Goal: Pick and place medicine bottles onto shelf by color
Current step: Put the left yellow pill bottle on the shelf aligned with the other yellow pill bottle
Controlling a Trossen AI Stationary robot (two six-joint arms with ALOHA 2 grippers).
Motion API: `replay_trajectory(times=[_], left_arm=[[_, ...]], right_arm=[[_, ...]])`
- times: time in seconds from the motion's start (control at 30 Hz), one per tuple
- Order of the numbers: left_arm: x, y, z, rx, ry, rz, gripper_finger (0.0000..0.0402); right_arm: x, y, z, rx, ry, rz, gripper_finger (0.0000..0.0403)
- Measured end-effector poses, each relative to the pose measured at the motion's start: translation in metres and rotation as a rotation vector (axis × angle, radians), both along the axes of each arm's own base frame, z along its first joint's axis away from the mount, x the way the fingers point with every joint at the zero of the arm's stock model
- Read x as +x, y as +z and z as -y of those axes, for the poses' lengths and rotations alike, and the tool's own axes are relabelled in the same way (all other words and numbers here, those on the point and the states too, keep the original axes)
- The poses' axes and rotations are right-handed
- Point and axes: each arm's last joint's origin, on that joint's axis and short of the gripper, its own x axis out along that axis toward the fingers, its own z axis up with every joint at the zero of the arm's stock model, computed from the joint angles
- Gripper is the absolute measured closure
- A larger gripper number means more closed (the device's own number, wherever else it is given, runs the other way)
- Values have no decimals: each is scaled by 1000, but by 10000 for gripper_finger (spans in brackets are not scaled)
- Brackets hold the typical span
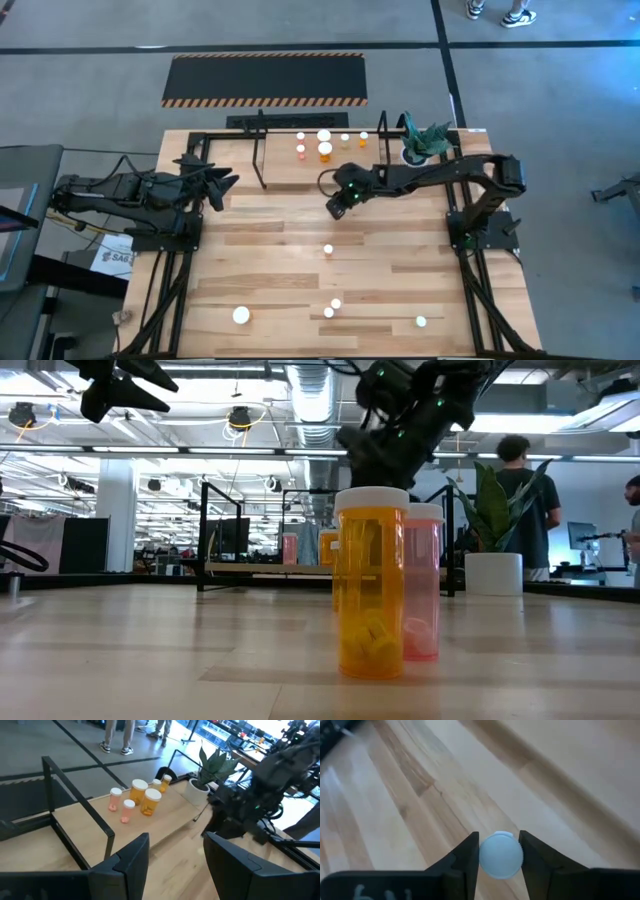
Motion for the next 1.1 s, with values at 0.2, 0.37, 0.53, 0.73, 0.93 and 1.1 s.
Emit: replay_trajectory(times=[0.2, 0.37, 0.53, 0.73, 0.93, 1.1], left_arm=[[-1, 0, -2, 25, 59, 4, 228], [-1, 1, -2, 35, 92, 9, 228], [-2, 1, -4, 29, 149, 32, 228], [-3, 2, -4, 37, 182, 38, 228], [-3, 2, -4, 62, 176, 20, 228], [-3, 2, -4, 97, 163, -8, 228]], right_arm=[[-23, 33, 17, -63, -20, 34, 263], [-36, 41, 38, -130, -80, 12, 257], [-39, 32, 61, -131, -140, -24, 260], [-39, 15, 81, -171, -140, -101, 258], [-39, 13, 92, -185, -189, -76, 261], [-39, 19, 100, -196, -274, -9, 258]])
